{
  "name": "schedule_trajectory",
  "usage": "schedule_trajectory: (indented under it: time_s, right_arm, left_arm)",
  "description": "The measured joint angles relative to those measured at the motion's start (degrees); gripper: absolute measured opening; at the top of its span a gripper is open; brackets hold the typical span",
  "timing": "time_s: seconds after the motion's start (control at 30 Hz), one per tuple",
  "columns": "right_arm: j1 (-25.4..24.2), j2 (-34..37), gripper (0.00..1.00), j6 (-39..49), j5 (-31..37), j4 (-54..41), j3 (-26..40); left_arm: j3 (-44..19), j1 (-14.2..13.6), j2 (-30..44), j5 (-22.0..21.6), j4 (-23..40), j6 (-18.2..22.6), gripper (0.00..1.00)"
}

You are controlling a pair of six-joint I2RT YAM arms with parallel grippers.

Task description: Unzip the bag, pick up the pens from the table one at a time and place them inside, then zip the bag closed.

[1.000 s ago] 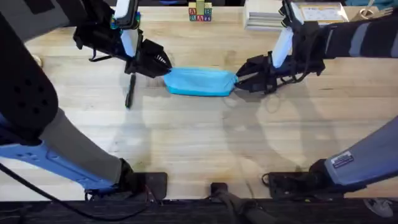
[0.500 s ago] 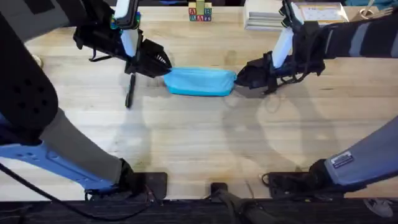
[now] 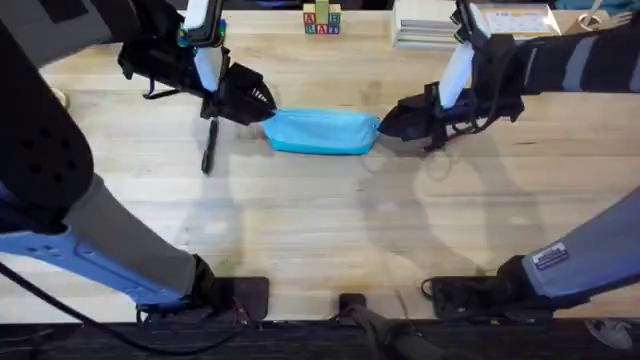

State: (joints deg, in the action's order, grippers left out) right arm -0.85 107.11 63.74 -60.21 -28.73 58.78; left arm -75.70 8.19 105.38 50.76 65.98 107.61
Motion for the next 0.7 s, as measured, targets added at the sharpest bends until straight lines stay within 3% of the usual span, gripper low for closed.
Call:
schedule_trajectory:
  time_s: [0.3,0.47,0.67,0.7]
  right_arm:
    - [-5.47,0.00,0.031,-18.23,-6.55,-0.06,2.64]
    - [-5.76,-1.33,0.030,-26.18,-7.56,-4.04,3.94]
    - [-5.28,-8.66,0.030,-29.50,-7.53,-5.89,4.02]
    - [-5.28,-12.86,0.030,-31.61,-6.25,-6.25,4.07]
  left_arm:
    - [0.00,0.00,0.00,0.02,0.00,0.00,0.041]
    - [0.00,0.00,0.00,0.02,0.02,0.00,0.042]
    - [0.00,0.00,0.00,0.02,0.02,0.00,0.042]
    - [0.00,0.00,0.00,0.02,0.02,0.00,0.042]
